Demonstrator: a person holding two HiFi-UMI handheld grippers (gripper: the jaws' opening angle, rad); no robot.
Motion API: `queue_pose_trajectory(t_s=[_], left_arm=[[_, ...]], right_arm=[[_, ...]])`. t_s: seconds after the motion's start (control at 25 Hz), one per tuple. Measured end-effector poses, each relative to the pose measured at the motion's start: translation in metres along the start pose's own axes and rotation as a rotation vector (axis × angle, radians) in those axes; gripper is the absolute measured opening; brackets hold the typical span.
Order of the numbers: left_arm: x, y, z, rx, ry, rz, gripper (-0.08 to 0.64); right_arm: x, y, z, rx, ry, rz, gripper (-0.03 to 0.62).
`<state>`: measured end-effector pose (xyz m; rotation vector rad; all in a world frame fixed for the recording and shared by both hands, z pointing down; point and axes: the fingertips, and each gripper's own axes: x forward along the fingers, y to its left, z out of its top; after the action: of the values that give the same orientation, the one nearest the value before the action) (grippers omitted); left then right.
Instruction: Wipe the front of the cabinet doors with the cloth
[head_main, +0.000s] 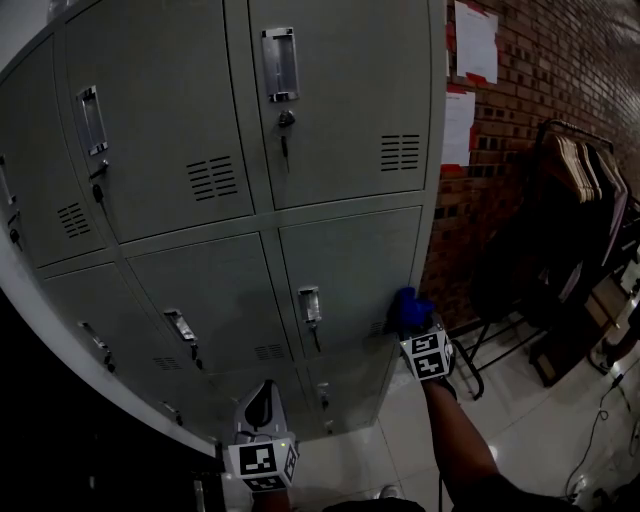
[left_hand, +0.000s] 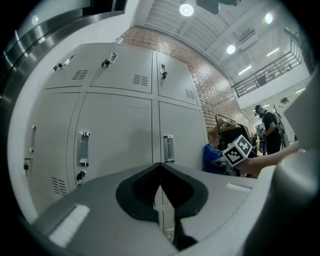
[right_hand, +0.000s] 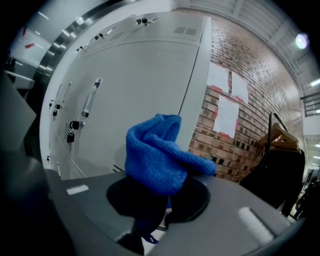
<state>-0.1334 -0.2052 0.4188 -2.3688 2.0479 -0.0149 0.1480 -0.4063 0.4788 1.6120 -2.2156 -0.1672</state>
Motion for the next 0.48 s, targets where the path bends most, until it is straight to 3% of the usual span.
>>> queue_pose_trajectory(t_s=[0.28, 0.48], left_arm=[[0.001, 0.001, -0.002, 0.002, 0.004, -0.003, 0.017], [-0.001, 0.007, -0.004, 0.046, 0.016, 0.025, 0.017]], right_arm=[[-0.003, 0.022, -0.055, 0.051, 0.086, 0.036, 0.08], [0.021, 0.034, -0.055, 0.061, 0.119, 0.031, 0.08]])
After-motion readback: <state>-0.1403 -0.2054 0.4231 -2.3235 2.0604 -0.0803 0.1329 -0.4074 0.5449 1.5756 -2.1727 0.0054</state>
